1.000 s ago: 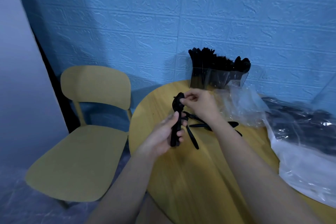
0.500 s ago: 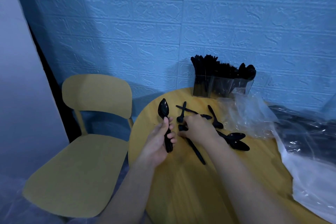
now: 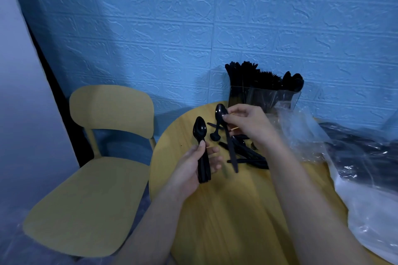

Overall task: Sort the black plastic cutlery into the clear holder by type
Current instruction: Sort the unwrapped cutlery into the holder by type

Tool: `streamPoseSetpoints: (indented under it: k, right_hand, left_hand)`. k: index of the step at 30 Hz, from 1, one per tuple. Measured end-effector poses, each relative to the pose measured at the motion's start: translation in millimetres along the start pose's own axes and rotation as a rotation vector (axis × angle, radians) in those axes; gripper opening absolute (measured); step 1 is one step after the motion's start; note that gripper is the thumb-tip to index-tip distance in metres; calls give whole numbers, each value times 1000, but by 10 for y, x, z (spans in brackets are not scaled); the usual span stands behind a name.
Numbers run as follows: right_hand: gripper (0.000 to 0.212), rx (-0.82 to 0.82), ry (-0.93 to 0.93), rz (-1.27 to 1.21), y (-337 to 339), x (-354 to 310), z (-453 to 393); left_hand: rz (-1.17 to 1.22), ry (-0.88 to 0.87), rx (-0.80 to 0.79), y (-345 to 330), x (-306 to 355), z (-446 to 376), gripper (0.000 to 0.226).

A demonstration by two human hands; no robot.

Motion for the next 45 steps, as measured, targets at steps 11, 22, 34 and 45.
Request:
streamPoseSetpoints:
  k: [11, 22, 34, 45]
  right_hand:
    - [10, 107, 92, 366, -283, 256, -54]
    - [29, 128, -100, 933, 566, 255, 156]
    - [10, -76, -445, 907, 876, 473, 206]
    - [16, -80, 129, 426, 793, -41, 243]
  left_hand:
    - [5, 7, -130, -24, -19, -25, 25]
    - [-76, 76, -179, -4, -87, -46, 13]
    - [-115, 102, -146, 0, -84, -34, 19]
    - [-62, 83, -59, 13, -68, -43, 14]
Point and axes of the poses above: each hand's wrist, its own z-axis away from the middle knuckle, its own y-axis out of the back of the hand, x = y × z, the point moved 3 cm from there along -z, towards the middle knuckle, and after that the axes turned 2 degrees about x, right-handed, at the moved point
